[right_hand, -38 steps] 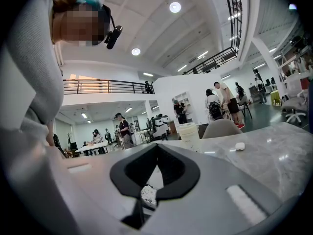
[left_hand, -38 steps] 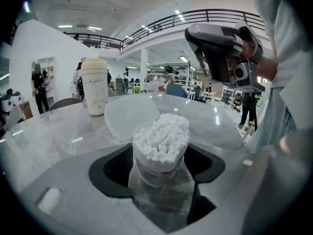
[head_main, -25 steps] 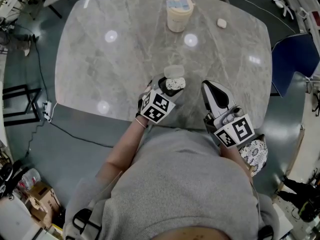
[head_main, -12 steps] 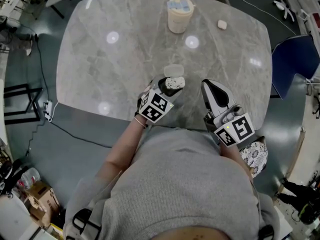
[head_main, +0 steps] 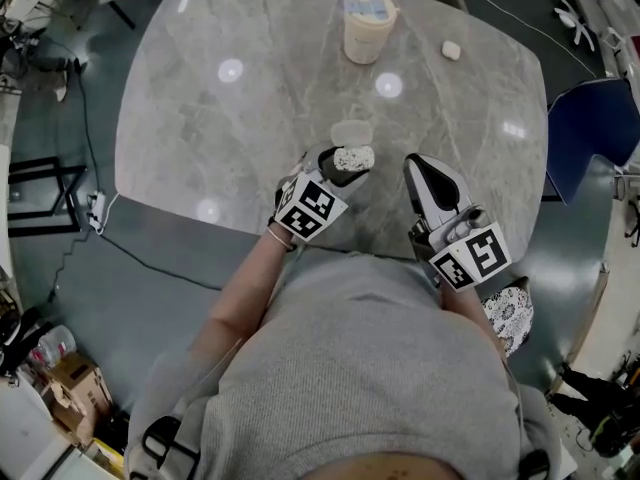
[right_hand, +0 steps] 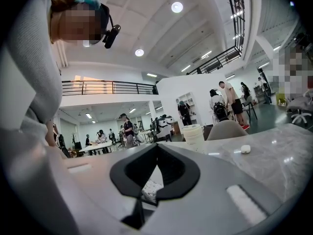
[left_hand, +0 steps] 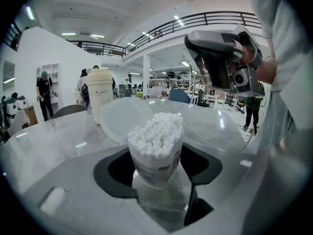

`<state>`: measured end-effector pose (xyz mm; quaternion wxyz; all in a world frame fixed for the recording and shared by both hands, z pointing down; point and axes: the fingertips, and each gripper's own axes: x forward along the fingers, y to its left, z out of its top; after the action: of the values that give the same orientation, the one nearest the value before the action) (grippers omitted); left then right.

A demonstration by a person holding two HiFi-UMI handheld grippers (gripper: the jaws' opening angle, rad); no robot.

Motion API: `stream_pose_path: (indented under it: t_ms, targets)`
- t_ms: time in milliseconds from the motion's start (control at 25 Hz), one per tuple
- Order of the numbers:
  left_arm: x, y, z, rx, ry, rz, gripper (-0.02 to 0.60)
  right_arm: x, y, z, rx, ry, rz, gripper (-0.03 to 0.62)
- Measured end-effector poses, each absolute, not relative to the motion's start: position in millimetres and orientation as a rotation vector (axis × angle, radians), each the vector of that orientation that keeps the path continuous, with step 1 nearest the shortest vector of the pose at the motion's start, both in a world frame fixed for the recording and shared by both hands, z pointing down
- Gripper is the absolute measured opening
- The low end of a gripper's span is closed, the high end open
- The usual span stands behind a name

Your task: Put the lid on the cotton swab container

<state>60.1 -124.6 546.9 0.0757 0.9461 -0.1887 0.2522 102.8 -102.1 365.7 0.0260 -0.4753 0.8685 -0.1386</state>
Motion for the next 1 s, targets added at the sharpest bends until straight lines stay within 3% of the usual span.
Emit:
stream_pose_path:
  t_ms: [1000]
  targets:
    - [33,-122,460,2.896,-0.504,0.774,0.278,85,-113,356,-1.386,2.696,-0.406,0.002]
